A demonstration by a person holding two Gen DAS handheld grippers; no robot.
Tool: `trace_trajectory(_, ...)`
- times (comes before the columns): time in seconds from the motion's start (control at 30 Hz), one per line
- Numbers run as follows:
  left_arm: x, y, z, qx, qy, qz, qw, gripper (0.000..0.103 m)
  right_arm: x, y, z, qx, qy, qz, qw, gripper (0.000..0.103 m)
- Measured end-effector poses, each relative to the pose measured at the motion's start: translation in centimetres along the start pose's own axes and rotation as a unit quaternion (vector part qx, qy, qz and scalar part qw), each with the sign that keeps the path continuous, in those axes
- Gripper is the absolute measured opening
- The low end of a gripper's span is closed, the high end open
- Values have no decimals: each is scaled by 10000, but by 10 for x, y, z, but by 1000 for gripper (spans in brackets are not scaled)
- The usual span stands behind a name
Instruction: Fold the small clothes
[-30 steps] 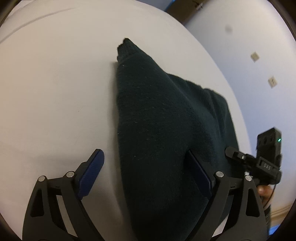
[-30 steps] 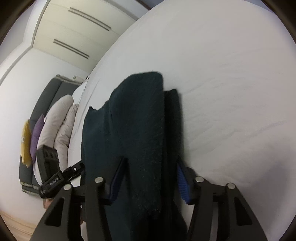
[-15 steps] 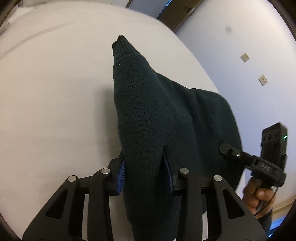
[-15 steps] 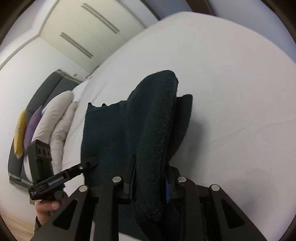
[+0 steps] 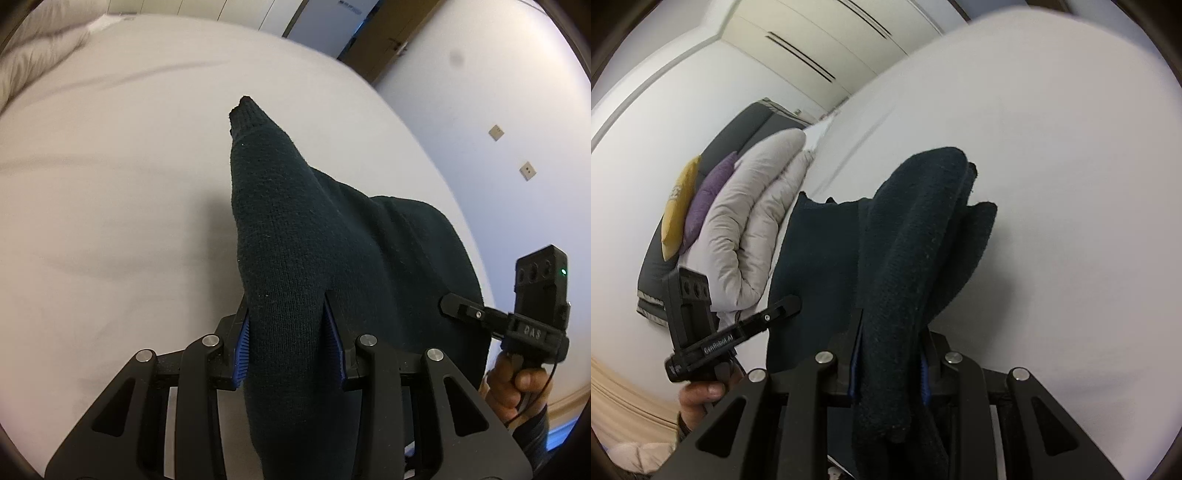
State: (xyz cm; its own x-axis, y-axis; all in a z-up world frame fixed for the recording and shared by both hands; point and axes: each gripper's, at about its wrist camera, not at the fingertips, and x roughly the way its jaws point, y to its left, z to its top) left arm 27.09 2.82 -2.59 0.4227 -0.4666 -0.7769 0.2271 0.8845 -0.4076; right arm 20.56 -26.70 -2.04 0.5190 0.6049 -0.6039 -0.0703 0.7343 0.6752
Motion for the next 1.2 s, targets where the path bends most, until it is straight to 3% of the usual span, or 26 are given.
trace_trajectory(0.03, 12, 9, -6, -45, 119, 17, 9999, 35, 11, -10, -5, 166, 104, -11, 9998, 28)
trace_trajectory(0.07, 25, 19, -11, -113, 205, 16, 9997, 44, 27, -21, -9, 341, 241, -70, 9991, 29)
trace_trajectory(0.1, 31, 30, -18, -257, 74, -107, 9996, 56, 40, -42, -17, 650, 318, -268, 9970, 37)
trace_trajectory(0.17, 33, 46, -26, -582, -82, -314, 9978, 69, 39, -65, -32, 1133, 61, 233, 9933, 38)
trace_trajectory(0.2, 33, 48, -29, -675, -148, -385, 9969, 70, 33, -71, -36, 1281, -126, 511, 9904, 38)
trace_trajectory(0.3, 30, 39, -30, -482, -213, -204, 9984, 70, 22, -73, -42, 1459, -289, 570, 9872, 42)
trace_trajectory(0.43, 12, 14, -30, -445, -424, 43, 9981, 70, -6, -56, -46, 1330, -668, 66, 9888, 59)
trace_trajectory(0.53, -18, -14, -35, -23, -999, 519, 9936, 74, -36, -35, -54, 893, -1011, -309, 9904, 68)
trace_trajectory(0.6, -49, -34, -47, 350, -1525, 1031, 9823, 87, -54, -14, -63, 514, -1279, -689, 9881, 73)
trace_trajectory(0.63, -73, -26, -49, 499, -1801, 1245, 9745, 91, -66, -9, -66, 330, -1421, -861, 9855, 75)
trace_trajectory(0.67, -93, -38, -55, 682, -2159, 1521, 9621, 100, -76, 5, -74, 106, -1608, -1045, 9814, 77)
trace_trajectory(0.7, -113, -52, -64, 875, -2573, 1874, 9439, 103, -82, 13, -79, -29, -1729, -1135, 9784, 82)
trace_trajectory(0.73, -126, -58, -69, 972, -2788, 2081, 9325, 103, -109, -1, -88, -154, -1849, -1220, 9750, 86)
trace_trajectory(0.77, -141, -70, -78, 1100, -3045, 2311, 9175, 103, -118, 11, -94, -301, -2002, -1348, 9700, 88)
trace_trajectory(0.8, -157, -85, -87, 1263, -3358, 2532, 8984, 103, -122, 19, -96, -399, -2105, -1433, 9662, 90)
trace_trajectory(0.9, -185, -107, -90, 1439, -3694, 2963, 8689, 103, -143, 45, -111, -726, -2536, -1669, 9500, 99)
trace_trajectory(0.93, -192, -115, -91, 1459, -3762, 2983, 8650, 103, -149, 53, -114, -818, -2667, -1704, 9451, 103)
trace_trajectory(0.97, -202, -120, -96, 1387, -3796, 3022, 8634, 103, -157, 62, -119, -950, -2851, -1758, 9374, 103)
trace_trajectory(1.03, -220, -121, -102, 1254, -3673, 3072, 8689, 103, -173, 84, -128, -1278, -3173, -1912, 9200, 103)
trace_trajectory(1.1, -226, -129, -98, 1256, -3551, 2795, 8832, 103, -184, 106, -135, -1598, -3371, -2022, 9055, 103)
trace_trajectory(1.2, -237, -134, -99, 1114, -3483, 2750, 8892, 103, -205, 130, -144, -1973, -3518, -1835, 8965, 103)
